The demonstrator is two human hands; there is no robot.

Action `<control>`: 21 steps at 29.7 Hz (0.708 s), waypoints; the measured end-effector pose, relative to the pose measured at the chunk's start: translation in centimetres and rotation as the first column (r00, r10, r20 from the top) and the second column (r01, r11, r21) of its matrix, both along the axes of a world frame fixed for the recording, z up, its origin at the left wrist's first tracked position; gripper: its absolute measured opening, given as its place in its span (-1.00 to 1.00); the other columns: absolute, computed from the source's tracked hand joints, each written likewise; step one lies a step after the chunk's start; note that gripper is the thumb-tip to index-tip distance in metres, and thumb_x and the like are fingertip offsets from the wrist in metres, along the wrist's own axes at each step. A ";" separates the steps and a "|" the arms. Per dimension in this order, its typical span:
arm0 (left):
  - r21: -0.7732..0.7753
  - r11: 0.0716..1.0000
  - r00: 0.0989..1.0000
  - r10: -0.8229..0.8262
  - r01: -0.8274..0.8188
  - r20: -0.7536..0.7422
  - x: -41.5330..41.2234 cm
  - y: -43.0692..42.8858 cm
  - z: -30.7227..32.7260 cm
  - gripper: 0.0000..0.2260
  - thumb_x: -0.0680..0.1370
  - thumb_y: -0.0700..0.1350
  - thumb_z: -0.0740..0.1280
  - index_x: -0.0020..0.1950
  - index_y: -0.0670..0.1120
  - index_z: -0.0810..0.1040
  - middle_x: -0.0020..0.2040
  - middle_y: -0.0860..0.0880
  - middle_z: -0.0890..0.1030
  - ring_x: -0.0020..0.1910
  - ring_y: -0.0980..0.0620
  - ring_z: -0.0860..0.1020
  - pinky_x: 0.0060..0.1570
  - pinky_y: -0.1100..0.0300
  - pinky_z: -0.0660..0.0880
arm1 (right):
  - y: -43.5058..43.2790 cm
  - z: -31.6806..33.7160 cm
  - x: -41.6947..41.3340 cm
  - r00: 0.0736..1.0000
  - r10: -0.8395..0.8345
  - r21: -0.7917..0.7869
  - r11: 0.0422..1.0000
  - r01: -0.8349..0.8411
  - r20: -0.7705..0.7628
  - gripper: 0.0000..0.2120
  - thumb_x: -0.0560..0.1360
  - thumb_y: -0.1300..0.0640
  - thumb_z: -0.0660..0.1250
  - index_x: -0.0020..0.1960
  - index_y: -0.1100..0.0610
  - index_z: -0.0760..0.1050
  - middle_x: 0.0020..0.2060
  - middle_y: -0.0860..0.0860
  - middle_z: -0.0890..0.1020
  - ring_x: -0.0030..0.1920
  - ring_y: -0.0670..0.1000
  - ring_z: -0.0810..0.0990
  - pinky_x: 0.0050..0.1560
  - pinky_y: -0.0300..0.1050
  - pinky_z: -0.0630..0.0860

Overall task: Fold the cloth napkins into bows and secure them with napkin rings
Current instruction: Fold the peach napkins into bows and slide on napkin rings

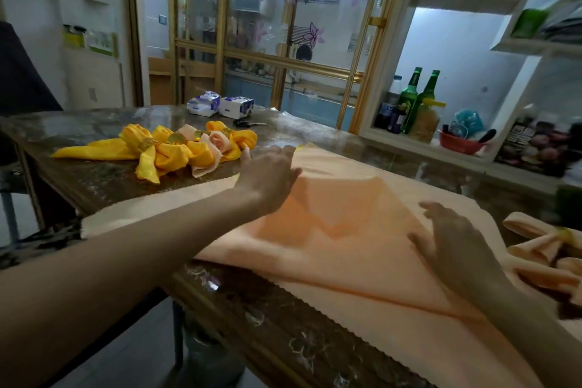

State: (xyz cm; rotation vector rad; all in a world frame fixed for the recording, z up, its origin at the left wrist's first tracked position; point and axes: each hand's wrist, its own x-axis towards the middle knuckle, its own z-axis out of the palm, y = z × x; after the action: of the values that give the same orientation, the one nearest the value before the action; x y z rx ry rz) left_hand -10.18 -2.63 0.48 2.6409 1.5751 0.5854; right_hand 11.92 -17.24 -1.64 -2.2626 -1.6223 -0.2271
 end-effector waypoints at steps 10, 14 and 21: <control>-0.376 0.921 0.942 -0.211 0.102 -0.262 0.1 -3.3 -5.0 -0.40 0.59 0.25 -0.07 0.54 -0.03 -0.02 0.56 -0.07 -0.11 0.53 -0.05 -0.12 0.44 -0.18 -0.16 | 2.4 -2.9 -2.5 0.965 0.237 -0.469 0.843 -0.262 -0.112 -0.41 0.54 -0.27 -0.13 0.53 -0.13 -0.08 0.53 -0.13 -0.11 0.50 -0.15 -0.12 0.44 -0.20 -0.17; -0.404 0.912 0.946 -0.189 0.069 -0.265 0.4 -1.0 -4.9 -0.38 0.58 0.27 -0.10 0.55 -0.03 -0.03 0.56 -0.07 -0.09 0.53 -0.06 -0.11 0.43 -0.18 -0.13 | 5.3 -2.9 -2.1 0.967 0.253 -0.515 0.824 -0.237 -0.040 -0.39 0.56 -0.26 -0.11 0.54 -0.06 -0.09 0.54 -0.07 -0.10 0.52 -0.09 -0.12 0.49 -0.11 -0.14; -0.354 0.934 0.956 -0.152 0.056 -0.250 1.3 3.2 -5.8 -0.41 0.59 0.27 -0.10 0.55 0.03 -0.05 0.56 -0.02 -0.13 0.53 -0.05 -0.15 0.43 -0.19 -0.21 | 10.5 -3.6 -2.1 0.986 0.141 -0.453 0.876 -0.165 -0.088 -0.42 0.58 -0.24 -0.11 0.54 -0.05 -0.04 0.54 -0.06 -0.07 0.53 -0.06 -0.11 0.49 0.07 -0.14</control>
State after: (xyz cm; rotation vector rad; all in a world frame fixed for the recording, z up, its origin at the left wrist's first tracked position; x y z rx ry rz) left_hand -8.88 0.61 -5.28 2.5911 1.4193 -0.0658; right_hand 9.83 -6.73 -5.19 -2.4183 -1.9819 0.2896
